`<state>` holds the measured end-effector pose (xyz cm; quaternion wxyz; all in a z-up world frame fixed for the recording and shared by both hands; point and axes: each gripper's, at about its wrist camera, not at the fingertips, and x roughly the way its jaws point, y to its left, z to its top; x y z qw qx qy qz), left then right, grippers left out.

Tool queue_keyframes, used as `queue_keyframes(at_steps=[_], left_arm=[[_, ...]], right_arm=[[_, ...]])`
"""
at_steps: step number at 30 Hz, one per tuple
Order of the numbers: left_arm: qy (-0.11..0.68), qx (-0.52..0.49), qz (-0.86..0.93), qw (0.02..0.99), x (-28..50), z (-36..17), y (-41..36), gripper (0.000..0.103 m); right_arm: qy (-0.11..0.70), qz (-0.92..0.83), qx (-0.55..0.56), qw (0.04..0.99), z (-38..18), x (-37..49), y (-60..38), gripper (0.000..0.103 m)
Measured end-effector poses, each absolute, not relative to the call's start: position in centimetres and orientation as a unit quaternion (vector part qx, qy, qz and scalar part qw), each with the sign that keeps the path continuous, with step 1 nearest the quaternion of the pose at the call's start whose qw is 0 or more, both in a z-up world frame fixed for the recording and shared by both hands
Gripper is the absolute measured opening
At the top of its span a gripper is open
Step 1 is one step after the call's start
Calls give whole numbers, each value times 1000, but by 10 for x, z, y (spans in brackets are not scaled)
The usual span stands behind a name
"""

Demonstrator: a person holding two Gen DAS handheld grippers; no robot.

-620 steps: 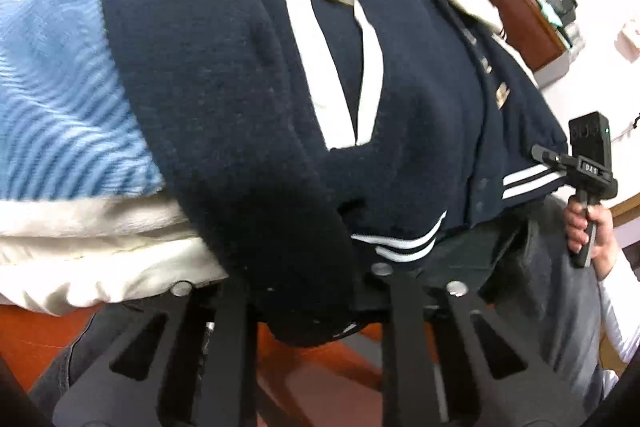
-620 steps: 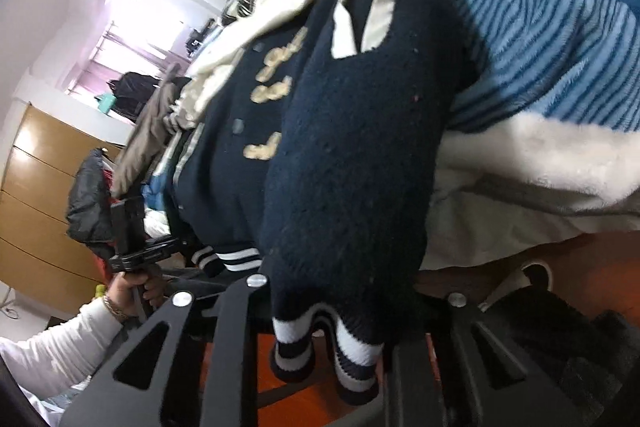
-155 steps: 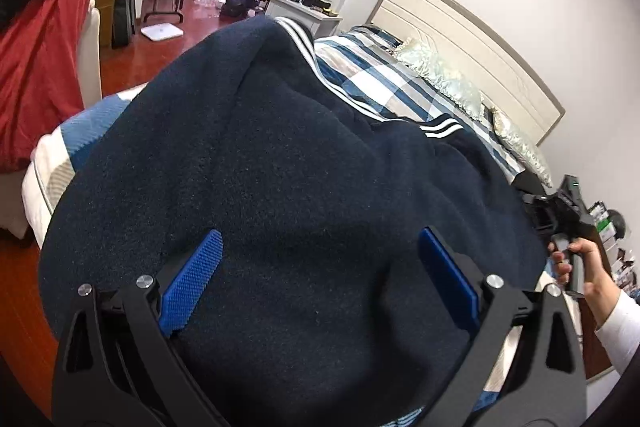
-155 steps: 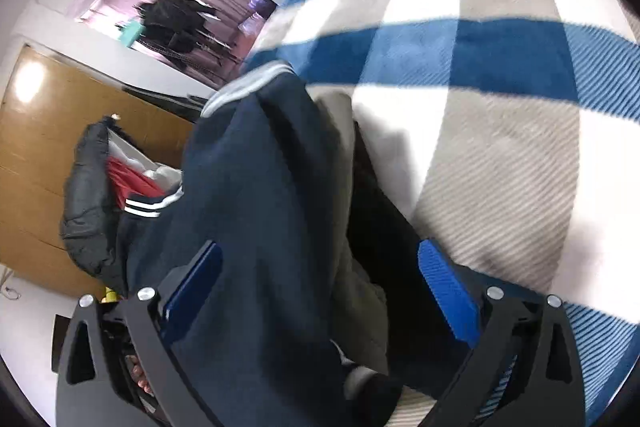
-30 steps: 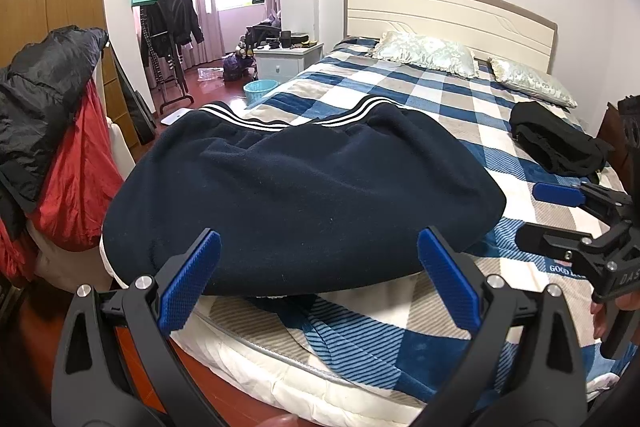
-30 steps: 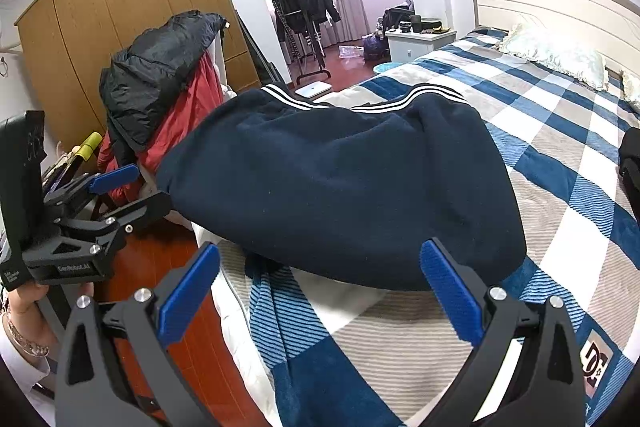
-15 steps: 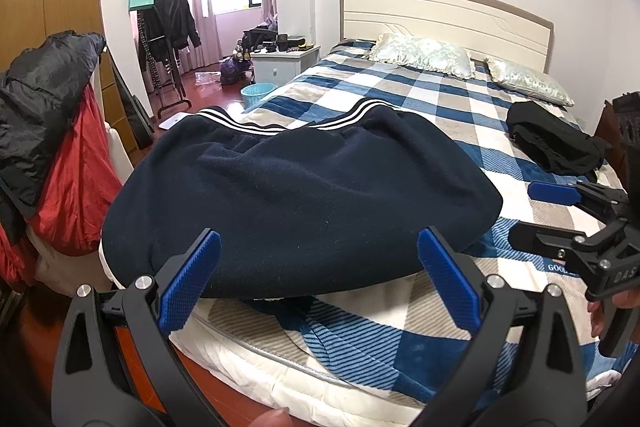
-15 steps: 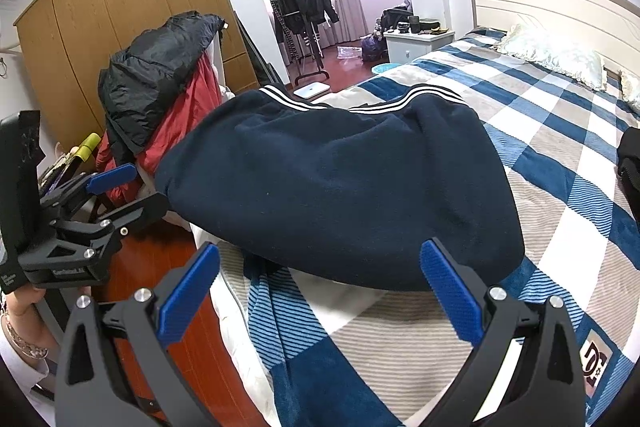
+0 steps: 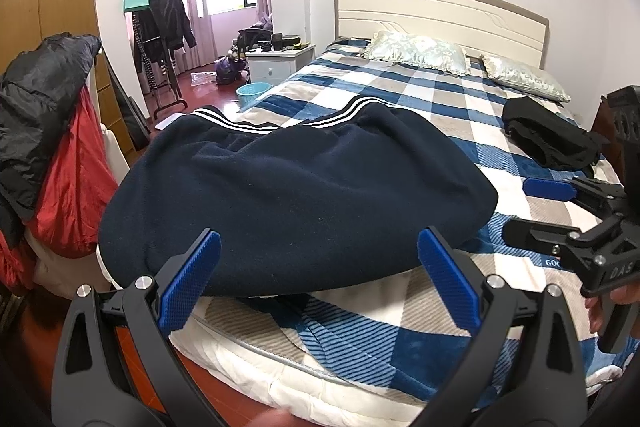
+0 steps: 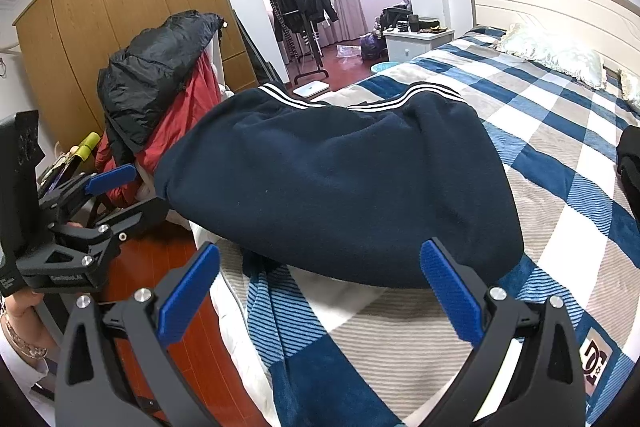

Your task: Fold large clothes

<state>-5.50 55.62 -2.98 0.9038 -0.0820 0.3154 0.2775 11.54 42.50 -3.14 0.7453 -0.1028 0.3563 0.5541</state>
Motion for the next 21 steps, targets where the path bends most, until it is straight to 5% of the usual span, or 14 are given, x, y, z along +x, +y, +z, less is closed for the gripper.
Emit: queue_keyframes(at_steps=[21], left_arm=[[306, -75, 301, 900, -61, -25, 547, 96]], right_arm=[[356, 549, -95, 750, -29, 118, 415, 98]])
